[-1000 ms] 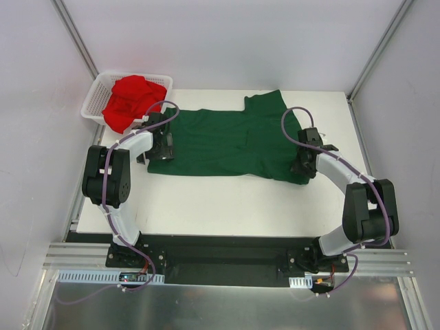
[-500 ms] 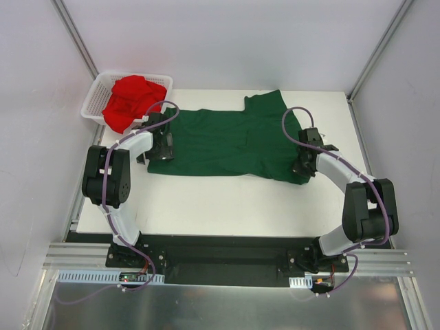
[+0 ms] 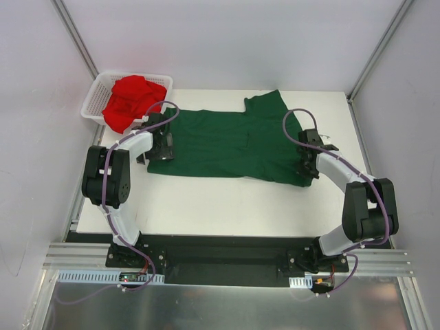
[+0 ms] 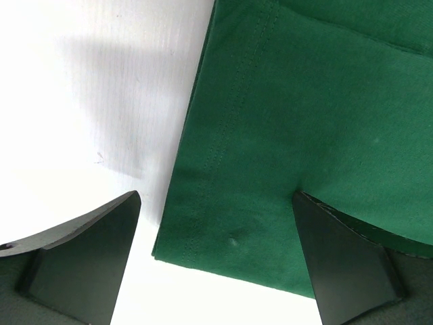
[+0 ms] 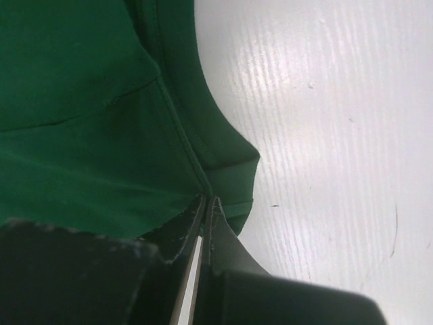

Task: Fold and stack the t-shirts
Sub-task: Fold the flattened tshirt in 1/3 of the way

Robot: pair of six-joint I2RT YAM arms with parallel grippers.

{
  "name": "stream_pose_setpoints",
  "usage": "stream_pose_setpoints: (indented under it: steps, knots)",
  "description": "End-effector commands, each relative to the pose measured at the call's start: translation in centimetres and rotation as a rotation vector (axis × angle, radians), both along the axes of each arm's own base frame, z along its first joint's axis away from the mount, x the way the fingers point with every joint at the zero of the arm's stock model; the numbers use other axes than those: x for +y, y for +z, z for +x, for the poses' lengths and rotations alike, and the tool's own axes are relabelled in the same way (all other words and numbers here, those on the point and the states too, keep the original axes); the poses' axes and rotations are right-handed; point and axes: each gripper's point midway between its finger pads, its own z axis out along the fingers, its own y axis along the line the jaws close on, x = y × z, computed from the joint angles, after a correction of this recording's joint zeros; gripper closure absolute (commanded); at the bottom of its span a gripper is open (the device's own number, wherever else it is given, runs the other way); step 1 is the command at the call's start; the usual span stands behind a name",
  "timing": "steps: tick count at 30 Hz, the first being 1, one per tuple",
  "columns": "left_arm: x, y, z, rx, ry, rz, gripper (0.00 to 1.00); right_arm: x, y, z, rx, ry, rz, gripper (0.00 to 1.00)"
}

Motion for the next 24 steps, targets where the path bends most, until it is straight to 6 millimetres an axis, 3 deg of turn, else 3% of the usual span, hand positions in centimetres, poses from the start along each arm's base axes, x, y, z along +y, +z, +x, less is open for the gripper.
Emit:
stream_pose_setpoints:
  steps: [1, 11, 24]
  knots:
    - [1.3, 0.3, -1.3, 0.027, 0.026, 0.03, 0.04, -2.0, 1.1, 0.1, 0.006, -0.062, -0.088, 0.99]
    - [2.3, 0.3, -1.2, 0.028, 0.038, 0.059, 0.05, -3.7, 2.6, 1.7, 0.005, -0.085, -0.156, 0.99]
    - [2.7, 0.1, -1.2, 0.038, 0.046, 0.059, 0.05, -4.8, 1.9, 1.6, 0.04, -0.11, -0.145, 0.99]
